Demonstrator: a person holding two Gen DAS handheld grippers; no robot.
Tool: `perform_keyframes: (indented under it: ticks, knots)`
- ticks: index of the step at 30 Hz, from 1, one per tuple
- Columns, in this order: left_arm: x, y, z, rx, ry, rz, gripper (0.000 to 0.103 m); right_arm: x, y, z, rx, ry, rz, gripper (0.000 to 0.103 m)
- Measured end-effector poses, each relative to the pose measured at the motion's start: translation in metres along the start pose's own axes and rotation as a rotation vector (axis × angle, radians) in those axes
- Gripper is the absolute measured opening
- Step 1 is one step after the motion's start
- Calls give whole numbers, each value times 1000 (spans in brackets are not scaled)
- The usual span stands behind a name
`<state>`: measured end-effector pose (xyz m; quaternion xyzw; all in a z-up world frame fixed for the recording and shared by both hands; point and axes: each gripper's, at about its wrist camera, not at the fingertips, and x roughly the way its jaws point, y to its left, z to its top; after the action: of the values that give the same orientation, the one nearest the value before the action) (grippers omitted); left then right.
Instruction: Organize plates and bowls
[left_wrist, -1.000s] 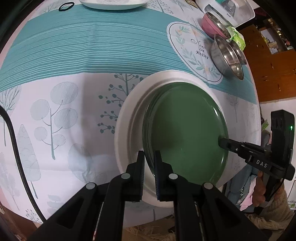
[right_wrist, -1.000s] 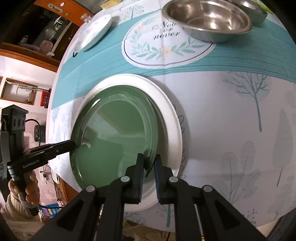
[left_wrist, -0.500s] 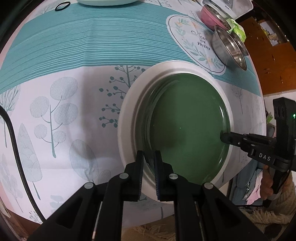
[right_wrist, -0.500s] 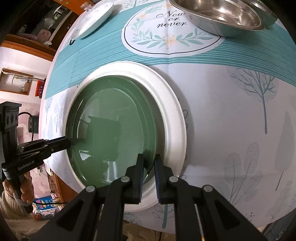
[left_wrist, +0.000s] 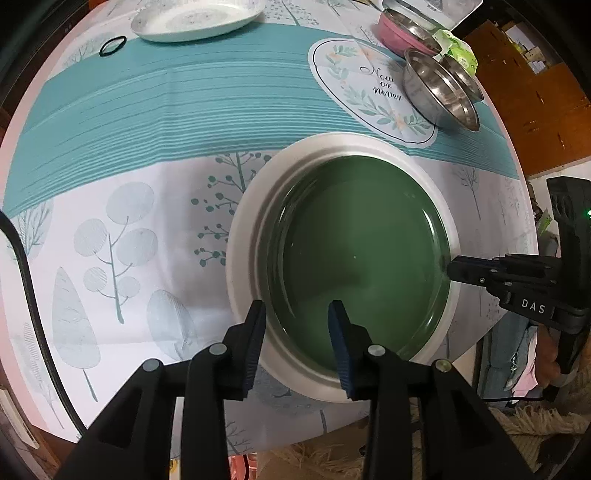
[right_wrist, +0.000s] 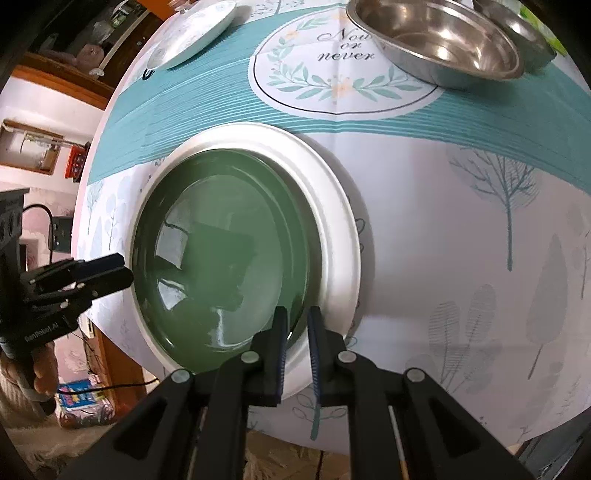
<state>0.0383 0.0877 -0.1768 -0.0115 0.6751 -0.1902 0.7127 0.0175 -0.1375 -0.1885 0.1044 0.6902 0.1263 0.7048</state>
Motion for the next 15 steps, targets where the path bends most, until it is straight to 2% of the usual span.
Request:
perform_keyframes:
  ticks: [2, 4, 6, 10, 12, 15]
  knots:
    - [-4, -2, 1, 0, -14, 12, 38, -4, 2, -1, -20, -7, -17, 11]
    - [-9, -3, 1, 6, -30, 22, 49, -7, 3, -1, -35, -12, -30, 11]
    - [-17, -5, 1, 15, -56, 36, 56, -13, 5, 0, -49, -20, -31, 11]
    - [-35, -12, 3, 44, -104, 62, 57, -24, 9, 3, -67, -39, -29, 15]
    - [-45, -15, 5, 54, -132, 71, 58, -32, 12, 5, -78, -57, -29, 24]
    - [-63, -16, 8, 62, -186, 89, 64, -47, 18, 11, -102, -96, -32, 28]
